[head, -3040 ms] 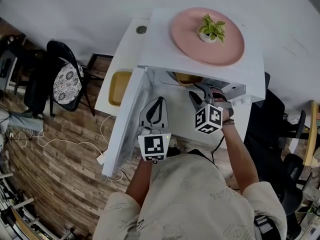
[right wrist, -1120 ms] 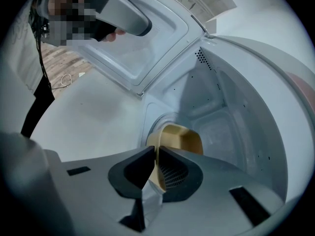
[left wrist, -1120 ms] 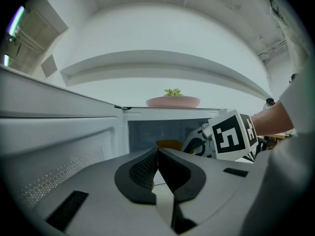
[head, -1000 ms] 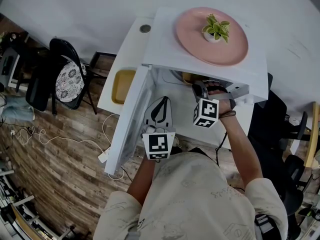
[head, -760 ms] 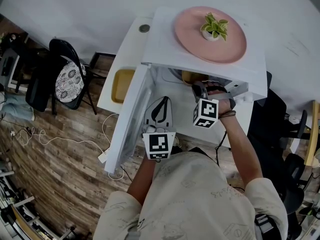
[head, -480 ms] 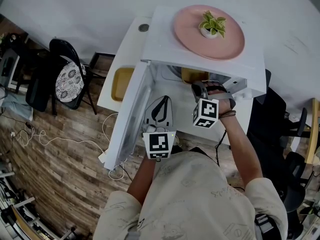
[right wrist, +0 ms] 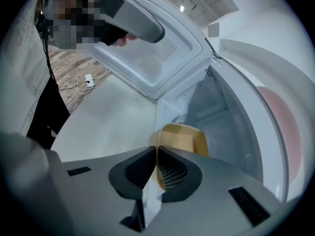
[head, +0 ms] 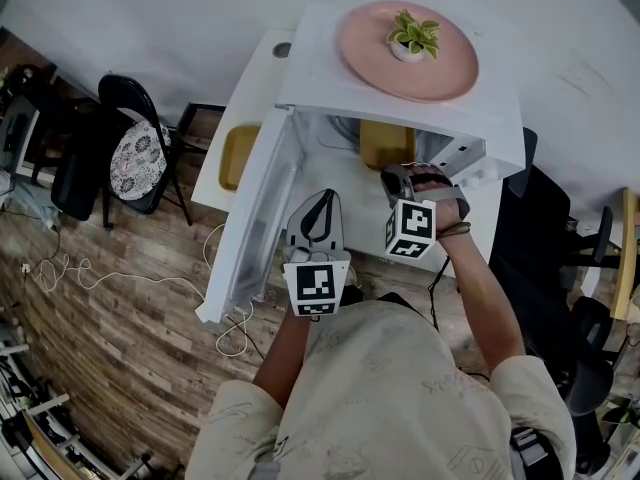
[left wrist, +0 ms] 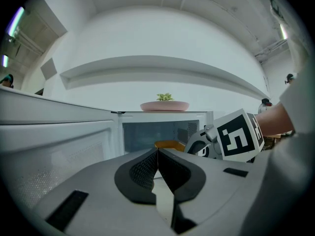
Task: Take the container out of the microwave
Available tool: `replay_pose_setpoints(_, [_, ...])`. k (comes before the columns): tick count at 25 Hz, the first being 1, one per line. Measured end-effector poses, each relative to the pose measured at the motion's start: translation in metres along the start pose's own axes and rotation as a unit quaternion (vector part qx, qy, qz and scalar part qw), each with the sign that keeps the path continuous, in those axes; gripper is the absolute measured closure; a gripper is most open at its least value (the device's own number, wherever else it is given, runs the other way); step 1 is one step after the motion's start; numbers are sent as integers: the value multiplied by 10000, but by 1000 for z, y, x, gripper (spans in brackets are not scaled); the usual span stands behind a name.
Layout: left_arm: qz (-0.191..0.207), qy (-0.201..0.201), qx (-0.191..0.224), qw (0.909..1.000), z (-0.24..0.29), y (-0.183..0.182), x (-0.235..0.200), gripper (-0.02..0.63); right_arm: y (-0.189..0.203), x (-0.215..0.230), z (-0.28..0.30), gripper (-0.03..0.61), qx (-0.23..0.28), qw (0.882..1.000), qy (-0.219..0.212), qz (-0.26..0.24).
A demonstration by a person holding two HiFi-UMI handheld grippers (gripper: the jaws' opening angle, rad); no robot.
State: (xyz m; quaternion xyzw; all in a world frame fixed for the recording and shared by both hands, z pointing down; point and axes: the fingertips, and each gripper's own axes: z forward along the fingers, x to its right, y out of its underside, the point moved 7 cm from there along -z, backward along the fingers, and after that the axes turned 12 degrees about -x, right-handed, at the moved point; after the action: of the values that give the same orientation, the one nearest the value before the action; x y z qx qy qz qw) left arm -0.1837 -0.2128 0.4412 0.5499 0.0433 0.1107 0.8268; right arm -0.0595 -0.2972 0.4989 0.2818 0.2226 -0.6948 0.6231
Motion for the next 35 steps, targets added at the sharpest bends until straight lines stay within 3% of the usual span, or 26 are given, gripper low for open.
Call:
replay_pose_setpoints(15, [-55, -383, 88, 9992, -45, 3, 37, 604, 18, -53, -43, 545, 270, 9993, -248, -7])
replay_pose_setpoints(35, [-48, -608, -51, 9981, -140, 36, 104, 604, 47, -146, -124, 545, 416, 9982, -435, 22])
